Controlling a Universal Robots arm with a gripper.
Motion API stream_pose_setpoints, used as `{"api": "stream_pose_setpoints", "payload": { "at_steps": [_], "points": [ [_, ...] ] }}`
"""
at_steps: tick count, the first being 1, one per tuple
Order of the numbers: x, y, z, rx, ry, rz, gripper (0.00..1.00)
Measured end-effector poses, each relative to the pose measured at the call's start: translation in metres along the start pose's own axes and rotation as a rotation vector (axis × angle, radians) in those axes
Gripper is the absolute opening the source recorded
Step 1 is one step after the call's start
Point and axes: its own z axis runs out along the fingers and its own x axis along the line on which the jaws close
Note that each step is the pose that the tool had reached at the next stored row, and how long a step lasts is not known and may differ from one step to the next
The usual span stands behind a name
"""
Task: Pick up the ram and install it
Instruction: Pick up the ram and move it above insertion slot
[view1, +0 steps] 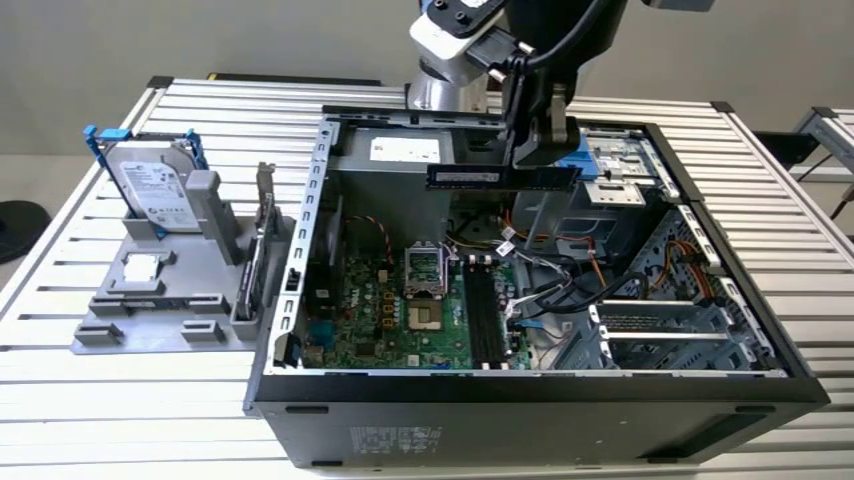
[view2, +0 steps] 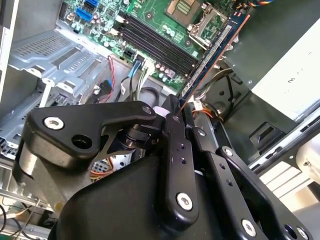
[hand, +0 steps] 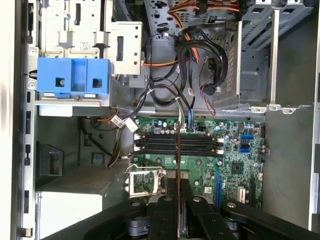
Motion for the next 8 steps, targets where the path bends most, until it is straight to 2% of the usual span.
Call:
{"api": "stream_pose_setpoints", "payload": {
  "at_steps": [8],
  "points": [
    [0.0065,0.0063,0.0013,-0.0001,-0.0001,0.005,0.0]
  ]
}}
